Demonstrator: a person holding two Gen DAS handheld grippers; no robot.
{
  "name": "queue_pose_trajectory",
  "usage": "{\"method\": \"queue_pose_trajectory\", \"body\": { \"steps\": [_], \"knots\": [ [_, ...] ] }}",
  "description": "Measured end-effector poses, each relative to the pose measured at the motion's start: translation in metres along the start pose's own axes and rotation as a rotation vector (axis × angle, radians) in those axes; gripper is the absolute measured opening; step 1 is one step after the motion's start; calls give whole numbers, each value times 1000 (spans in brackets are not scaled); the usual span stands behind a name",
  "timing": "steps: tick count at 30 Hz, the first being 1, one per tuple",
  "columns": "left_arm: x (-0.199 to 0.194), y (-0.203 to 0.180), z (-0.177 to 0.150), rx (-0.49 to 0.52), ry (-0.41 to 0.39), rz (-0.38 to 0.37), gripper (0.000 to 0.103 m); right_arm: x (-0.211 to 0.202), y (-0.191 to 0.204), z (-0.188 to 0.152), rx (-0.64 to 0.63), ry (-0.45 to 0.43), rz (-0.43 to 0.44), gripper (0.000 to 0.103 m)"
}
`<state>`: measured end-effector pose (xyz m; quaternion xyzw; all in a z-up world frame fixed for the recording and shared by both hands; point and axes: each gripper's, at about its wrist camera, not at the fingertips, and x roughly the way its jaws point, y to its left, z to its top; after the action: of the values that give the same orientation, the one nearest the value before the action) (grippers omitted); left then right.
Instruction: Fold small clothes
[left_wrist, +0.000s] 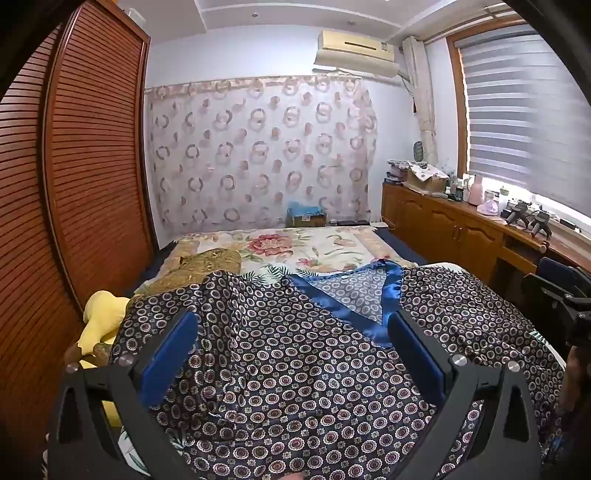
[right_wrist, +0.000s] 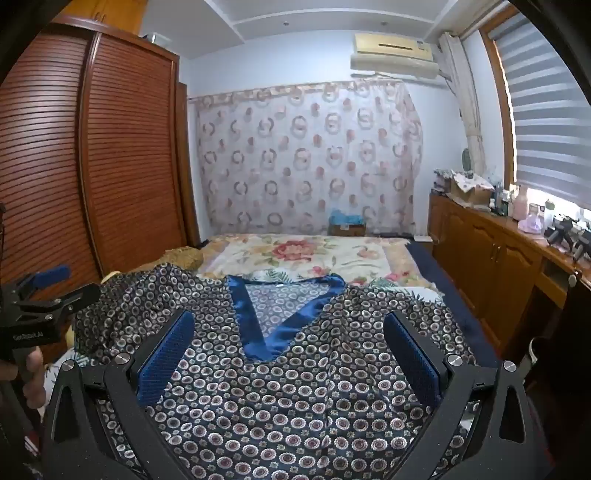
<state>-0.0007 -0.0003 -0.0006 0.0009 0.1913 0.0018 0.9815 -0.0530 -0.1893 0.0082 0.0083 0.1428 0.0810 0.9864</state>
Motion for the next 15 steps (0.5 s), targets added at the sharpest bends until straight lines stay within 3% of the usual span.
{"method": "queue_pose_trajectory", "body": {
  "steps": [15],
  "knots": [
    [-4,1,1,-9,6,6,103,0,5,3,1,4,-12,103]
  ]
}}
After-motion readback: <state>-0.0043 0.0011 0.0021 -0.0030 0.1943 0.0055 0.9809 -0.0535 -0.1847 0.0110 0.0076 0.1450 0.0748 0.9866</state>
